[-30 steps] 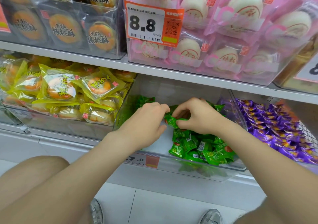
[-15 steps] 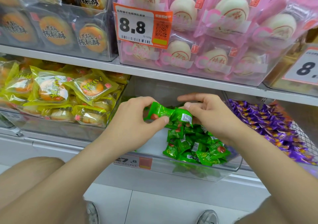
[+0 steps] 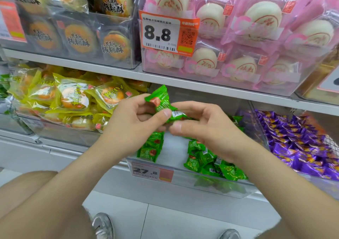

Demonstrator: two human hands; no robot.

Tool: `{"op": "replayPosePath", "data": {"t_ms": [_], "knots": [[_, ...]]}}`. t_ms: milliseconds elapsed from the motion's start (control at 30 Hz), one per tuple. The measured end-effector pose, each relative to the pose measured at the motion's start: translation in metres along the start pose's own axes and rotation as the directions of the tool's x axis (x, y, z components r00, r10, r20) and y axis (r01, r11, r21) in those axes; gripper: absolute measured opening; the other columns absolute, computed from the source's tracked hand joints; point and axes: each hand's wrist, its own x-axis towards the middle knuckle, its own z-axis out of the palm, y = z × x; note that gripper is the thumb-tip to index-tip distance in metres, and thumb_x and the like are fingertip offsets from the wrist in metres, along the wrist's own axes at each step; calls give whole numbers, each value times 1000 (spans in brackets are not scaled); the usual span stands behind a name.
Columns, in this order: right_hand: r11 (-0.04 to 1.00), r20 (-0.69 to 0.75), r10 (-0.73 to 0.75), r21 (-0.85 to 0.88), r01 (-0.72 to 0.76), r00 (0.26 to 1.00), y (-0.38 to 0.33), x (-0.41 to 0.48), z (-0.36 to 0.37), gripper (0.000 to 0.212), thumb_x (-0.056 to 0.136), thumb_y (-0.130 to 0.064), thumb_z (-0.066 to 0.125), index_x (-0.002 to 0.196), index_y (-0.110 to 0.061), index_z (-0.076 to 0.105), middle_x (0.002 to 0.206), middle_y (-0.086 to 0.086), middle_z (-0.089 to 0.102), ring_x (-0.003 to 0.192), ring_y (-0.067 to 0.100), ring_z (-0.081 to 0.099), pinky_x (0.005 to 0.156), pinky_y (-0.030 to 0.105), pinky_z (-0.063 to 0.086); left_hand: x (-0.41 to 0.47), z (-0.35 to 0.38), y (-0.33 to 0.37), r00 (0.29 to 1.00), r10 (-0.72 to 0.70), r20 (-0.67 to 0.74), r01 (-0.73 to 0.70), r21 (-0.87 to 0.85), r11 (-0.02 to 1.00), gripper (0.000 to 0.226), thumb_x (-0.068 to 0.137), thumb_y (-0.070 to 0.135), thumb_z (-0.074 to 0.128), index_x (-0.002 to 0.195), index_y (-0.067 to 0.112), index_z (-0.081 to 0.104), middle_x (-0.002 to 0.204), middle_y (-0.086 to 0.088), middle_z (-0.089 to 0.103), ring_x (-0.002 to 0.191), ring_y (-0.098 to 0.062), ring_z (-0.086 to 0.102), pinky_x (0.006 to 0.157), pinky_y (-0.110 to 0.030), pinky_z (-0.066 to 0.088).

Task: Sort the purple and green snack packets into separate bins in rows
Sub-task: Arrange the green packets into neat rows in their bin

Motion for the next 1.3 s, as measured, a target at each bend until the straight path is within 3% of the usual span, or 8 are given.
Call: {"op": "replayPosePath", "data": {"t_ms": [100, 200, 333, 467, 667, 933, 1167, 1300], "knots": [[972, -78, -44, -233, 25, 996, 5, 3, 1, 20, 90, -12, 80, 109, -7, 76, 97, 18, 77, 83, 27, 76, 79, 40, 62, -2, -12, 0, 993, 77, -88, -55, 228, 972, 10, 94, 21, 78, 101, 22, 73, 86, 5, 77, 62, -20, 75, 55, -26, 53], [917, -165, -64, -399, -7, 984, 8, 5, 2, 16, 91, -29, 80, 97, -13, 81, 90, 19, 76, 74, 14, 64, 69, 31, 54, -5, -24, -1, 960, 256, -111, -152, 560, 814, 23, 91, 28, 81, 112, 32, 74, 85, 15, 70, 64, -9, 71, 61, -22, 50], [965, -196, -76, -260, 23, 978, 7, 6, 12, 18, 87, -14, 83, 102, -6, 78, 83, 23, 76, 71, 21, 72, 66, 30, 58, -6, -23, -3, 989, 138, -62, -116, 274, 955, 31, 90, 19, 83, 119, 27, 74, 95, 6, 75, 84, -15, 77, 72, -42, 65], [997, -118, 21, -69, -30, 993, 5, 3, 31, 26, 92, -11, 76, 116, -5, 71, 94, 20, 79, 88, 34, 79, 75, 36, 65, -5, -25, -1, 991, 122, -46, -110, 211, 971, 33, 86, 12, 84, 115, 23, 74, 95, 3, 80, 87, -12, 78, 78, -30, 64], [985, 53, 171, -13, -171, 984, 5, 11, 18, 27, 88, -27, 76, 107, -9, 77, 95, 3, 70, 87, 14, 61, 73, 28, 50, -9, -30, 4, 999, 20, -39, -19, 11, 1000, 29, 77, 22, 83, 103, 29, 73, 86, 7, 78, 79, -15, 77, 72, -34, 65], [804, -66, 125, -578, -140, 990, 24, 17, 16, 10, 88, -6, 78, 95, -9, 71, 75, 8, 78, 69, 24, 79, 71, 45, 66, -11, -38, 1, 970, 236, -50, -181, 497, 849, 20, 81, 25, 83, 97, 31, 73, 86, 12, 71, 79, -8, 65, 67, -16, 42], [559, 80, 94, -829, 14, 992, 47, 33, 34, 15, 80, -32, 90, 86, -23, 81, 67, -8, 75, 60, 5, 71, 72, 18, 51, -14, -34, 2, 959, 279, -45, -193, 618, 762, 18, 82, 21, 83, 96, 27, 73, 81, 14, 67, 79, -2, 62, 69, -8, 39], [501, 100, 86, -865, 44, 991, 59, 44, 41, 15, 75, -30, 93, 78, -21, 81, 61, -11, 72, 62, 1, 69, 75, 21, 56, -11, -37, -4, 955, 295, -9, -201, 712, 673, 18, 83, 35, 83, 99, 32, 76, 82, 24, 59, 80, -5, 58, 73, -14, 42]]}}
